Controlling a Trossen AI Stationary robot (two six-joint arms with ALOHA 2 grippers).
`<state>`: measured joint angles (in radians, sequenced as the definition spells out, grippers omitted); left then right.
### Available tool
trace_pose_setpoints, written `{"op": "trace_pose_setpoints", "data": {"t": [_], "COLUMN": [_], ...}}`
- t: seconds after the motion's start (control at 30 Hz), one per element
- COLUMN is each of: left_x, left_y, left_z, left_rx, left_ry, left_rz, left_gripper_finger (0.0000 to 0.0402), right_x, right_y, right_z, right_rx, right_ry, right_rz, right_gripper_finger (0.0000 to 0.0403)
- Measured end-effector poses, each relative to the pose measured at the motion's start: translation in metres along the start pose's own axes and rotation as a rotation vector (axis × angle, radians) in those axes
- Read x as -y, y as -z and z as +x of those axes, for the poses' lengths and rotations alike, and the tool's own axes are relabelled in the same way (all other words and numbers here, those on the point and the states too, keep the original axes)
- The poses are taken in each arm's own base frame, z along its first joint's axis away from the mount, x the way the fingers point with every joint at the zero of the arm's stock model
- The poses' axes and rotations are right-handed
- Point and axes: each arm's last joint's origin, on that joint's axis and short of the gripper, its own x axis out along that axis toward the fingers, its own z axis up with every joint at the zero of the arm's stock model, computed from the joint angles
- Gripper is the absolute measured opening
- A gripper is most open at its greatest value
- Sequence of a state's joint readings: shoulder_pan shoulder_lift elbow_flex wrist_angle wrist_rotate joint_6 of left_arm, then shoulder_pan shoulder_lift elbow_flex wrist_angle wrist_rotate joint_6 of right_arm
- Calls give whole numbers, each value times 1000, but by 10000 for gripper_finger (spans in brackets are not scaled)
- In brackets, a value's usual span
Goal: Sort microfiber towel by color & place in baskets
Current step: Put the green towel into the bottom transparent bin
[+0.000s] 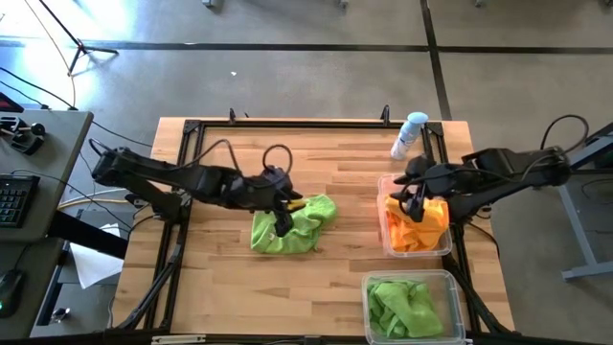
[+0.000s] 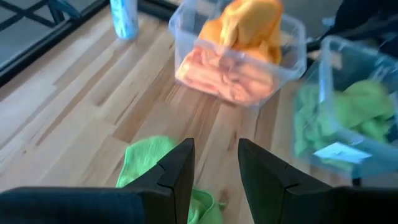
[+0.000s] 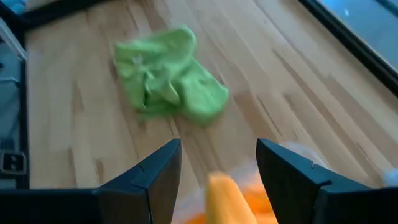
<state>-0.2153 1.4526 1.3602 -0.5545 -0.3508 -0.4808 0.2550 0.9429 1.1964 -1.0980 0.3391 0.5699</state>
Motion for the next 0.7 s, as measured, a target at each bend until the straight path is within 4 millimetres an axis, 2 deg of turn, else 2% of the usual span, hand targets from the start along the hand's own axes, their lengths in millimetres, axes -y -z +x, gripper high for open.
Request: {"op": "trace_pose_setpoints", "data": {"t": [0.33,0.7], "left_x": [8,8], "left_y": [27,67], "left_z": [52,101], "left_rx": [-148,-370], "left_ry": [-70,-158], "left_rz": [60,133], "left_gripper_finger": [113,113], "right_x": [-18,-29], "right_y": [-15,-23], "right_z": [22,37], "right_rx": [196,214], "right_ry": [-76,-96], "right_rz": [-58,-75], "right_gripper_finger": [204,204]}}
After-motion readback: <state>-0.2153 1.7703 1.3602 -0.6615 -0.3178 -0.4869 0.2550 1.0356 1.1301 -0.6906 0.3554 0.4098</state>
